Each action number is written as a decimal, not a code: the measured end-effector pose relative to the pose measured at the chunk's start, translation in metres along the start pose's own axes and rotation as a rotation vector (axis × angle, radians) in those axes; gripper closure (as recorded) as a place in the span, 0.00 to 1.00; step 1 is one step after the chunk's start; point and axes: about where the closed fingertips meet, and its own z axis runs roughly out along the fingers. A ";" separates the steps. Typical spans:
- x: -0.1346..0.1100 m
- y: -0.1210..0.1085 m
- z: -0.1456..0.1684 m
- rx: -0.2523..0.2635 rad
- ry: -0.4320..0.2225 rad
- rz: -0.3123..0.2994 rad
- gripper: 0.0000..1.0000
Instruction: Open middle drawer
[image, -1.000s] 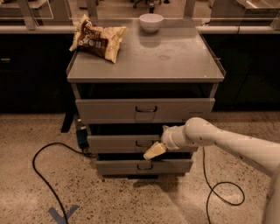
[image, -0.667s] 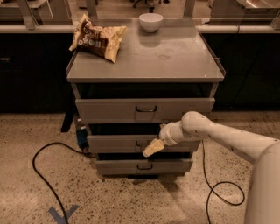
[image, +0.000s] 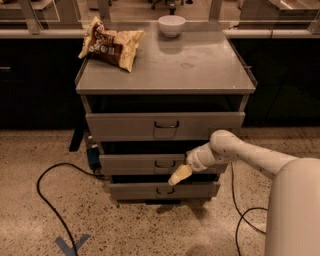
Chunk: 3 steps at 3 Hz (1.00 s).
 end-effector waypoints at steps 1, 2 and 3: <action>-0.001 0.001 0.002 0.007 0.002 -0.008 0.00; -0.008 -0.006 0.008 0.048 0.001 -0.039 0.00; -0.007 -0.014 0.017 0.081 0.003 -0.050 0.00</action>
Offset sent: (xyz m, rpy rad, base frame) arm 0.0275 0.0076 0.0006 -0.0649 -0.1279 -0.0150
